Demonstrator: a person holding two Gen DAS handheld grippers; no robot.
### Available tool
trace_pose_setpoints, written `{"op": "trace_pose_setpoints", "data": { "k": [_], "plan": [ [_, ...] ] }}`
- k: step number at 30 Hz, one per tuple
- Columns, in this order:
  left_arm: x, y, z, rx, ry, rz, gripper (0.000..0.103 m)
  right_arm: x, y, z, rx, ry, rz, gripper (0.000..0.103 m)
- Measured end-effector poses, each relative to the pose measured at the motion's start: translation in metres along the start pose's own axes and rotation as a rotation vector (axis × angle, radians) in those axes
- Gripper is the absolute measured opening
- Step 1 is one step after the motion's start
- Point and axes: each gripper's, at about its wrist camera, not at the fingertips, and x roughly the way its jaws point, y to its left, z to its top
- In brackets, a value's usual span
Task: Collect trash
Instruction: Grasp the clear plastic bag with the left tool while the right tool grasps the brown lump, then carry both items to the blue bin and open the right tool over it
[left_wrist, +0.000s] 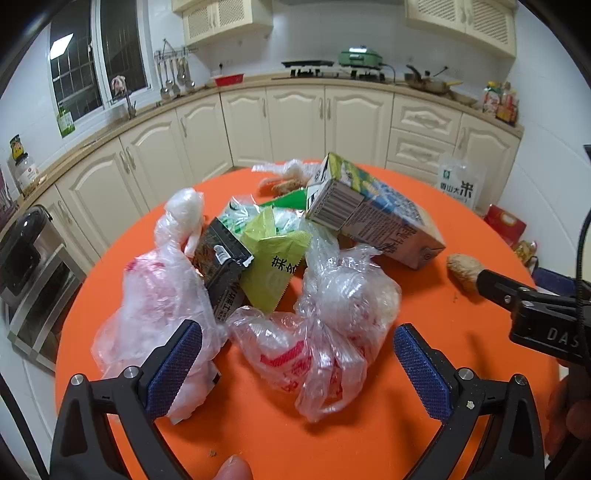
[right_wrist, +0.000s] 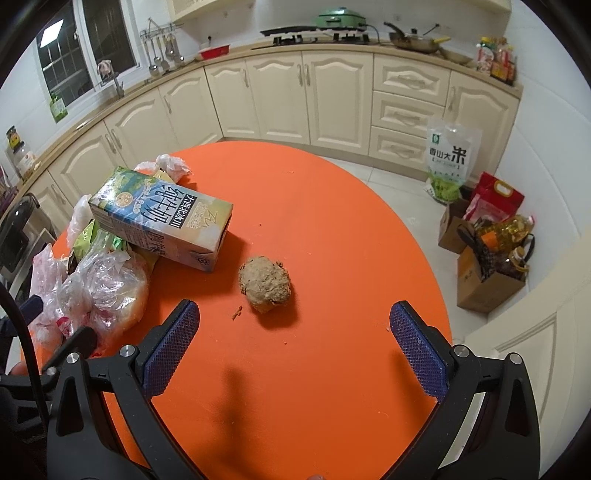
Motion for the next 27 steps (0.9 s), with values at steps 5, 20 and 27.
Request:
{"op": "trace_pose_setpoints", "data": {
  "k": [5,20,27],
  "plan": [
    [0.024,-0.008,0.008,0.029,0.040,0.017,0.102,0.016,0.003,0.007,-0.029,0.018,-0.027,0.103],
    [0.048,0.006,0.012,-0.049,0.121,-0.217,0.043,0.033,0.028,-0.002,-0.158,0.036,-0.009,0.031],
    [0.026,0.032,-0.002,-0.061,0.090,-0.244,0.040,0.016,0.009,-0.017,-0.071,0.035,0.075,0.030]
  ]
}}
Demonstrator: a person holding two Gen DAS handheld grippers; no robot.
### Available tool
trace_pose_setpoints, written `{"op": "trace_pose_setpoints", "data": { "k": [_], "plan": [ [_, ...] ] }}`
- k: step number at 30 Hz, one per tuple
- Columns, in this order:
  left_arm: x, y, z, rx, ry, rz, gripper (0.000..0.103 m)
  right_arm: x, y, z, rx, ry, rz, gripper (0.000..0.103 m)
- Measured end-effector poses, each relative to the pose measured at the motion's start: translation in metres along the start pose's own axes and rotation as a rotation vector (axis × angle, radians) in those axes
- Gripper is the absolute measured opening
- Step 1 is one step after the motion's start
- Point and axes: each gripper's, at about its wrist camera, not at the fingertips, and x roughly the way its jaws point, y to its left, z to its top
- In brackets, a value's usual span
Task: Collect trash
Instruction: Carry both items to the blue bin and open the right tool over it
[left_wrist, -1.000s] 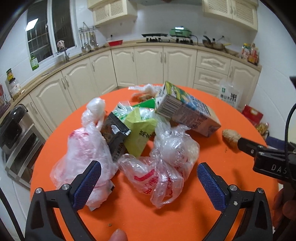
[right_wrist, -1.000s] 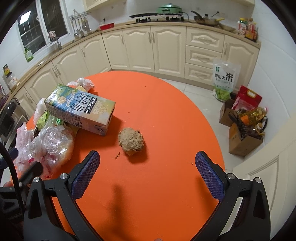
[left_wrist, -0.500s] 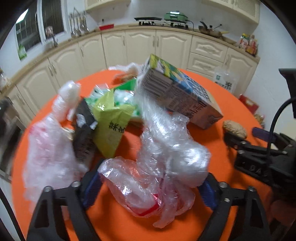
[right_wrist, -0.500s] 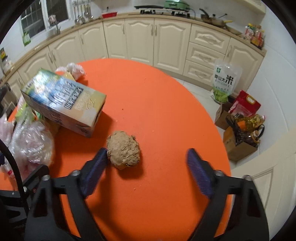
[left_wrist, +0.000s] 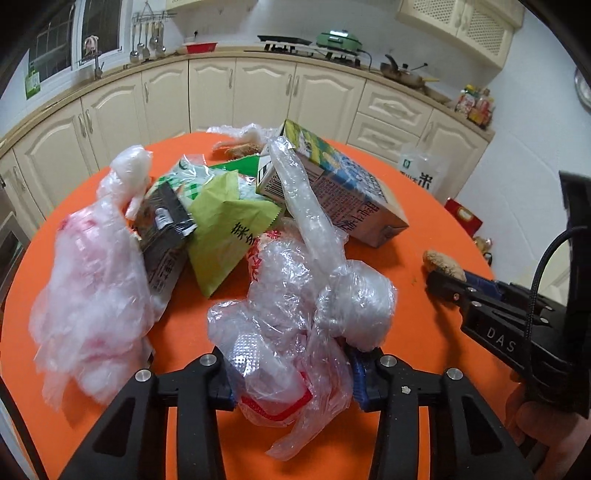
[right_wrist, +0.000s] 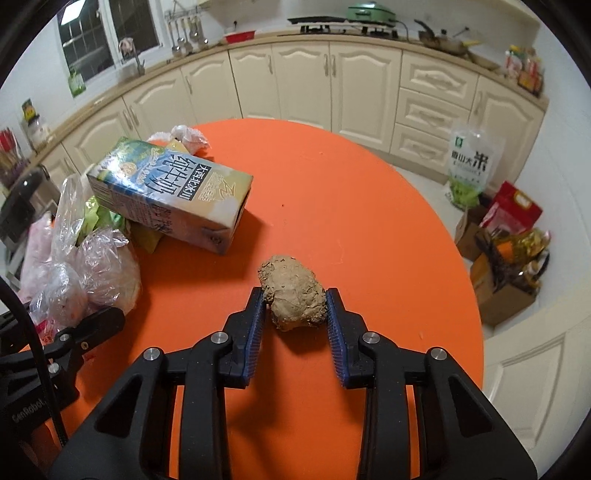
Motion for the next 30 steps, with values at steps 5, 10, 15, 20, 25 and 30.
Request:
{"op": "trace_pose_setpoints", "data": {
  "k": [5,10,15,20,25,30],
  "plan": [
    [-0.025,0.009,-0.021,0.008,-0.018,-0.017,0.040,-0.017,-0.012,-0.018,0.045,-0.004,0.038,0.030],
    [-0.052,0.007,-0.045,0.029,-0.034,0.003,0.040,-0.038,-0.013,-0.034,0.060,-0.023,0.059,0.030],
    [-0.087,-0.012,-0.068,0.073,-0.082,0.031,0.039,-0.063,-0.006,-0.047,0.060,-0.057,0.079,0.030],
    [-0.116,-0.044,-0.078,0.123,-0.140,0.037,0.039,-0.094,-0.005,-0.054,0.071,-0.113,0.099,0.030],
    [-0.136,-0.079,-0.087,0.179,-0.184,-0.006,0.039,-0.132,-0.025,-0.061,0.107,-0.184,0.098,0.030],
    [-0.134,-0.116,-0.094,0.233,-0.190,-0.076,0.039,-0.164,-0.061,-0.070,0.159,-0.241,0.071,0.030]
  ]
}}
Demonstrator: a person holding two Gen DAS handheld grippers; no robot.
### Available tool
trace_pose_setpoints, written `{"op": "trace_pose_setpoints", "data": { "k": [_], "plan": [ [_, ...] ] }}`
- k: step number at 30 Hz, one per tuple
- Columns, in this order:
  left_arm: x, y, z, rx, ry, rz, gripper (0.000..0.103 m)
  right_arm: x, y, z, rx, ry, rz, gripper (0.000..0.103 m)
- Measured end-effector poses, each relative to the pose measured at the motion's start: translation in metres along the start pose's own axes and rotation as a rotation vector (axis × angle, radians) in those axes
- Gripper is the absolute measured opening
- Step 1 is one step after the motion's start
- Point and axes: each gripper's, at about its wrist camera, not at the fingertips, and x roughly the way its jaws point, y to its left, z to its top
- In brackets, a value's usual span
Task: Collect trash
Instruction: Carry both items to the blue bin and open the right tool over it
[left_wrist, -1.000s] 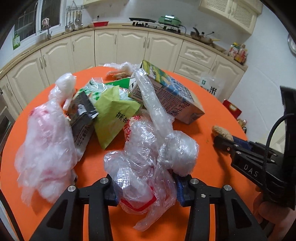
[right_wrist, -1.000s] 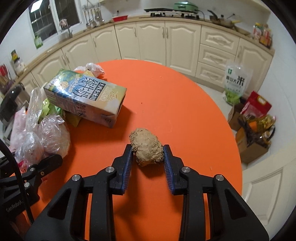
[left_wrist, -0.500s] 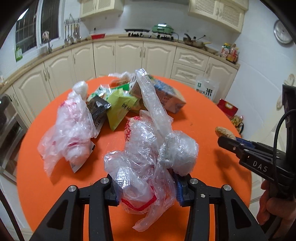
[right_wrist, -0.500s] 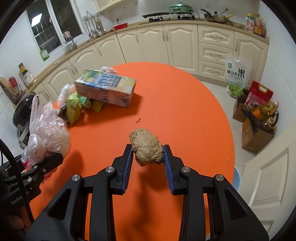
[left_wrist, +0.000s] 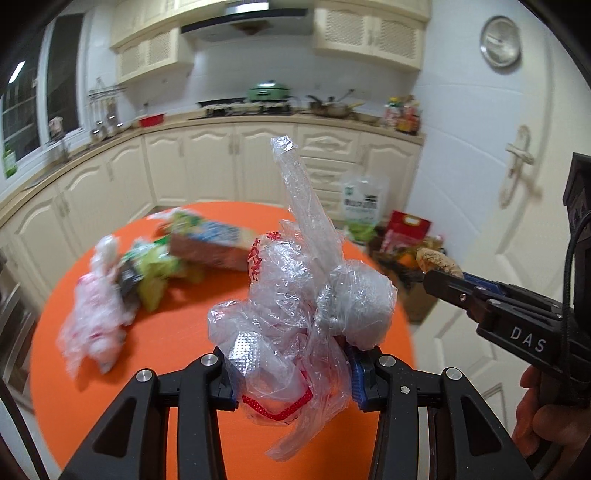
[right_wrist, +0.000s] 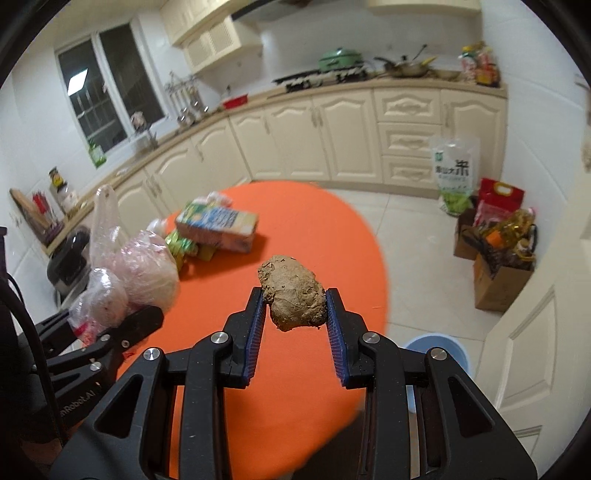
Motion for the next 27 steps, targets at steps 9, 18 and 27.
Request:
{"op": "trace_pose_setpoints", "data": {
  "k": [9,18,27],
  "plan": [
    [0.065,-0.067,0.013,0.073,0.067,-0.168,0.039,-0.038,-0.107,-0.011,0.128,-0.027,-0.150,0.030],
    [0.168,-0.125,0.019,0.143,0.191,-0.269,0.039,0.002,-0.218,-0.038,0.265,0.093,-0.238,0.030],
    [0.313,-0.161,0.033,0.170,0.384,-0.248,0.040,0.079,-0.300,-0.070,0.388,0.238,-0.207,0.030]
  ]
}}
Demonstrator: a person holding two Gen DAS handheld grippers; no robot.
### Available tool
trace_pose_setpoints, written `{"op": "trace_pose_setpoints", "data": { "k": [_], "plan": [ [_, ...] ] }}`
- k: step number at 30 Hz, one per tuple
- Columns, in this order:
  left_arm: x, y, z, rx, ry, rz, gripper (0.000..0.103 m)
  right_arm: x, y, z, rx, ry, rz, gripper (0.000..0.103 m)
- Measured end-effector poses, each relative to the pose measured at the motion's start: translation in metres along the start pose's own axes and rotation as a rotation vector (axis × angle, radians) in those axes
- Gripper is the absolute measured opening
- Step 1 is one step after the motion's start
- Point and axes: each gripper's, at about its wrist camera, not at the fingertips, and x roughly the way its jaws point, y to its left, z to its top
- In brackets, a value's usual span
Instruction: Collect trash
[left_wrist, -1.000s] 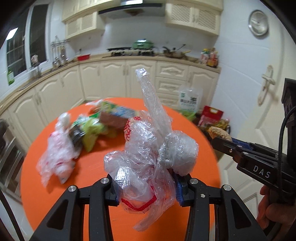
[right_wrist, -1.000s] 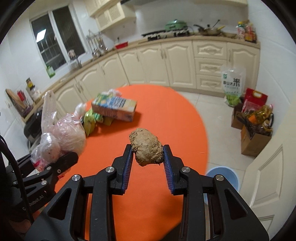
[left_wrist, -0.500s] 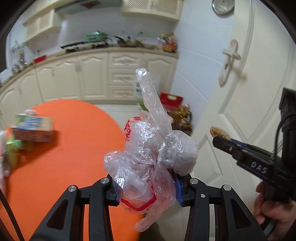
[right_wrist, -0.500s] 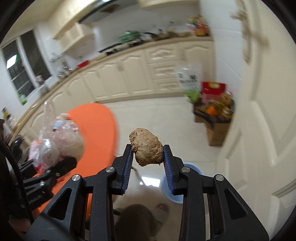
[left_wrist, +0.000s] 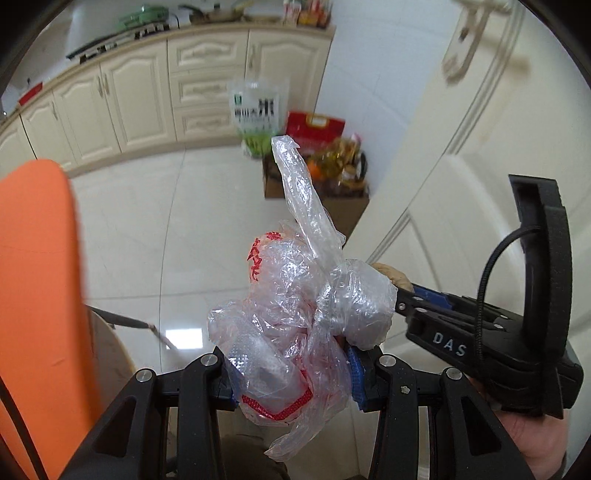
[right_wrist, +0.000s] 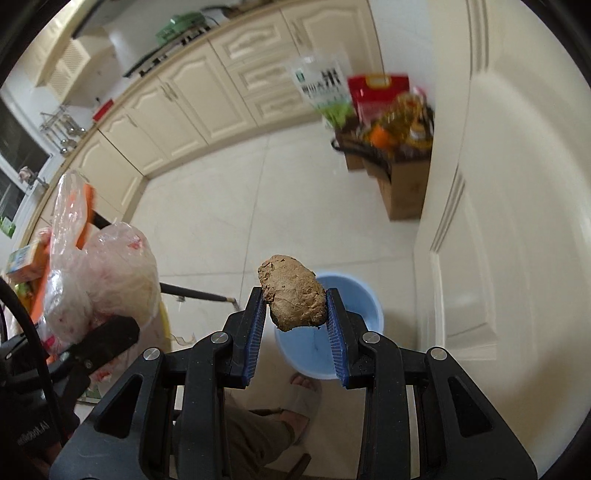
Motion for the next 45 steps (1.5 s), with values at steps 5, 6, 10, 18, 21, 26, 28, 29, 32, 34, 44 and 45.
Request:
{"op": "trace_pose_setpoints", "data": {
  "k": [5,6,10,18,21,26,28,29,32,34,44,45],
  "plan": [
    [0.069,-0.004,0.039,0.018,0.083,0.031,0.043,0.048,-0.023,0.003,0.054,0.081,0.023,0.031],
    [0.081,-0.004,0.047,0.019,0.097,0.042,0.045,0.058,-0.030,0.003,0.075,0.096,0.030,0.031],
    [0.119,-0.009,0.080,0.017,0.128,0.064,0.071,0.078,-0.046,0.004,0.130,0.118,0.045,0.043],
    [0.122,-0.027,0.073,0.047,0.063,0.144,0.086,0.072,-0.058,-0.001,0.194,0.089,0.049,0.088],
    [0.092,-0.040,0.043,0.061,0.024,0.156,0.086,0.060,-0.063,-0.004,0.245,0.064,0.042,0.098],
    [0.046,-0.052,0.022,0.074,-0.052,0.138,0.086,0.030,-0.060,-0.011,0.280,0.017,0.032,0.103],
    [0.024,-0.051,0.012,0.072,-0.082,0.131,0.086,0.014,-0.054,-0.013,0.278,-0.003,0.031,0.103],
    [0.012,-0.050,0.006,0.070,-0.101,0.125,0.086,0.006,-0.051,-0.014,0.275,-0.015,0.031,0.103],
    [-0.031,-0.042,-0.013,0.062,-0.163,0.109,0.086,-0.023,-0.036,-0.017,0.255,-0.058,0.034,0.103],
    [-0.055,-0.034,-0.025,0.057,-0.211,0.111,0.086,-0.042,-0.021,-0.017,0.230,-0.088,0.036,0.103],
    [-0.160,0.036,-0.119,-0.035,-0.390,0.193,0.087,-0.137,0.105,-0.024,0.023,-0.255,0.060,0.103],
    [-0.169,0.041,-0.128,-0.043,-0.401,0.203,0.087,-0.146,0.123,-0.027,-0.005,-0.275,0.067,0.103]
  ]
}}
